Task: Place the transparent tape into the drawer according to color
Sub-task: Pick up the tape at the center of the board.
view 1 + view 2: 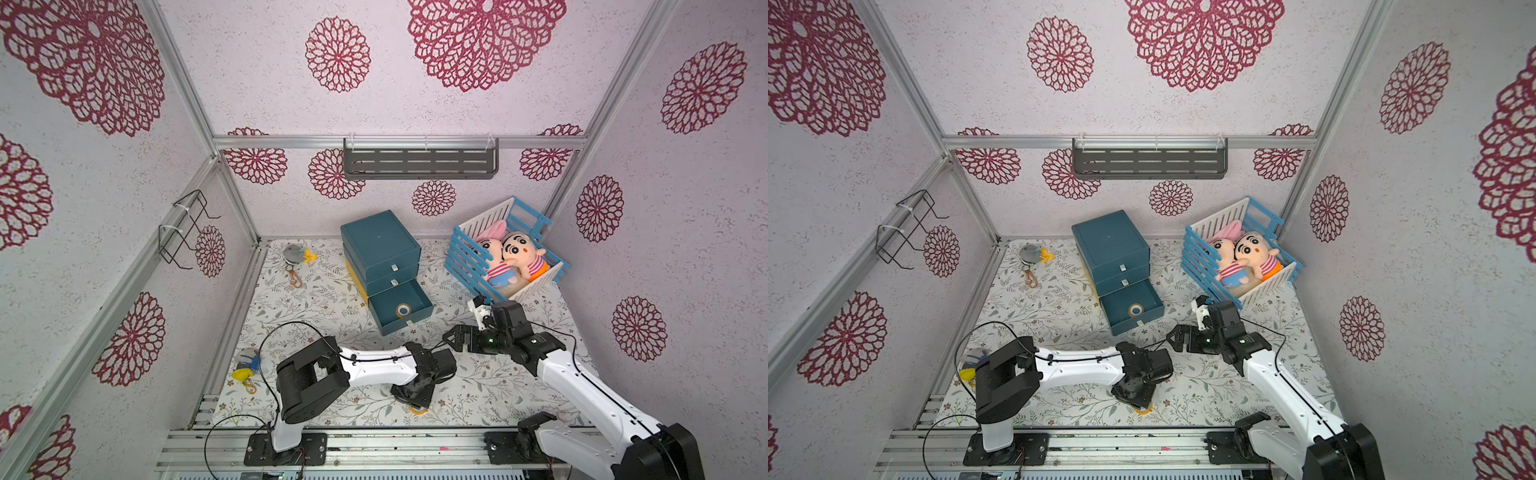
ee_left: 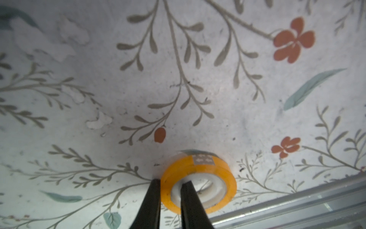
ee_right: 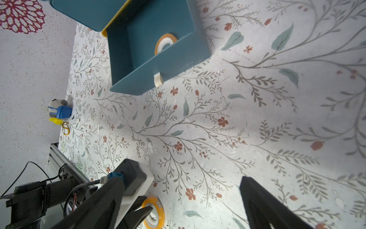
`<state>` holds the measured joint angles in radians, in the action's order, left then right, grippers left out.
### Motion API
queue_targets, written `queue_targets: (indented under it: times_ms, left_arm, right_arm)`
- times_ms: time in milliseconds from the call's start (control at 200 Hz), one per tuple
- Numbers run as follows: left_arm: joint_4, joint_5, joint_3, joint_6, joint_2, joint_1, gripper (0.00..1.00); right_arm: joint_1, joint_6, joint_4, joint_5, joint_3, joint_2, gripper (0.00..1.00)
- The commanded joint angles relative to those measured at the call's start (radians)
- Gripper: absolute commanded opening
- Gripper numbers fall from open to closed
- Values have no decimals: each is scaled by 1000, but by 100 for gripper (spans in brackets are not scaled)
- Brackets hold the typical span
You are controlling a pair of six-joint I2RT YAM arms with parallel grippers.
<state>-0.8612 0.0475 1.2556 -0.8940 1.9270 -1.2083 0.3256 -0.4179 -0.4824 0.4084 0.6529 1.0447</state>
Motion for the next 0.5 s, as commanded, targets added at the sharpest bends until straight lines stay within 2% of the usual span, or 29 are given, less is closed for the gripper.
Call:
queue_targets:
  times_ms: [0, 495]
  left_arm:
    - [12, -28, -36, -12, 47, -10, 0]
    - [-33, -121, -60, 10, -117, 72, 0]
  right_arm:
    - [-7, -19, 45, 21, -6, -10, 99]
    - [-11, -24, 84, 30, -10, 20, 99]
